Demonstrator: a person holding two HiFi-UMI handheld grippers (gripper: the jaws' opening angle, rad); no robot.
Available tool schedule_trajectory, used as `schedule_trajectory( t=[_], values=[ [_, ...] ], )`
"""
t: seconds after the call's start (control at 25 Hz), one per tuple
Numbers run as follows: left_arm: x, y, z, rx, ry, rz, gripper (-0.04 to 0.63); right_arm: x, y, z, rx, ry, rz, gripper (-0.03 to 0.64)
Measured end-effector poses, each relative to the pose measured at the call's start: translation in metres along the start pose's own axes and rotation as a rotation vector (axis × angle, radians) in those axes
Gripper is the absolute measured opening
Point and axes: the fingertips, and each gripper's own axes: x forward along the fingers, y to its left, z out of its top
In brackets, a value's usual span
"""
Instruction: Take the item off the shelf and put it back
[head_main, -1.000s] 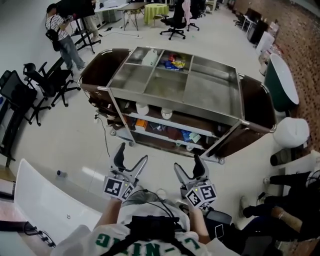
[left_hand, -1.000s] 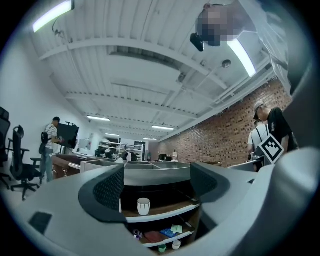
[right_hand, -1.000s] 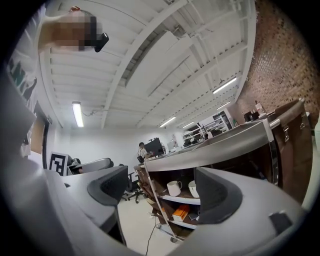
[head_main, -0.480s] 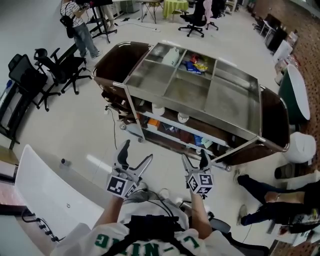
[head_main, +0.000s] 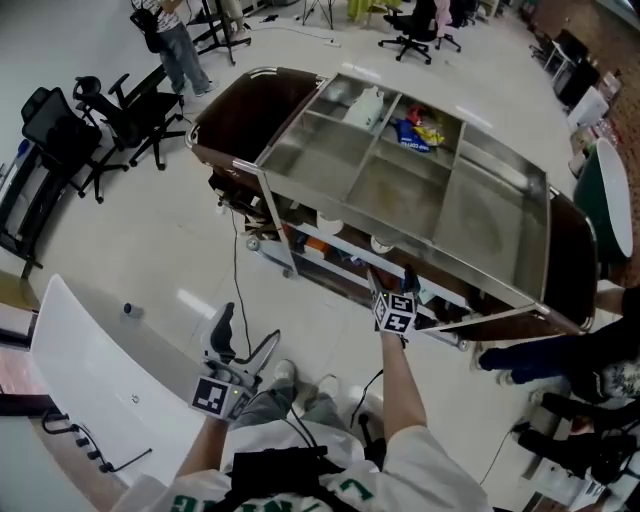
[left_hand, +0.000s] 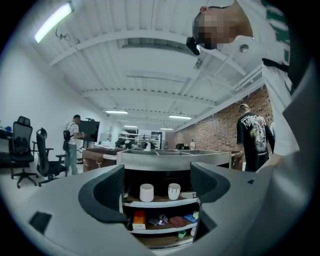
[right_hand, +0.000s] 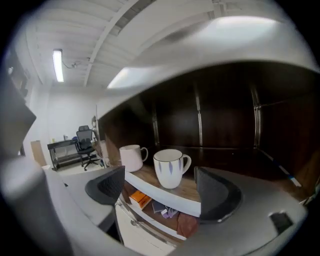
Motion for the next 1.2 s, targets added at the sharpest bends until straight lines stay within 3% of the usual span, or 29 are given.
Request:
schedule_trajectory(
  t=[0.24,0.4,0.6,0.72,0.84,1.04,1.2],
  values=[
    [-0.023,0.031,-0.023,0.000,0.058,0.102,0.399,0.072,-0.027,-0.022,0.019,0.076,-0.051,0.488],
    [-0.025,0.032,-0.020,-0.045,0.086,0.129,0.399,0.096,-0.025,-0.021,-0.002,0.081,-0.040,0.489],
    [-0.027,0.032,-0.022,-0.032,0.096,0.120,0.399,0.111,-0.033,-0.009,0.051,0.033,-0.060,0.488],
    [-0.026,0.026,-0.021,-0.034,0.101,0.103,0.399,0.120,-0.030,-0.006,0.047,0.058,-0.048,0.486],
    [-0.023,0.020,-0.021,-0.036,0.106,0.080,0.399,0.124,-0.027,-0.004,0.035,0.095,-0.020,0.425],
    [-0.022,0.019,-0.021,0.007,0.094,0.053,0.399,0.104,-0.020,-0.015,-0.049,0.129,0.007,0.423],
    [-0.010,0.014,-0.015,0.013,0.051,0.008,0.399,0.064,-0.011,-0.002,-0.040,0.089,0.020,0.420]
  ],
)
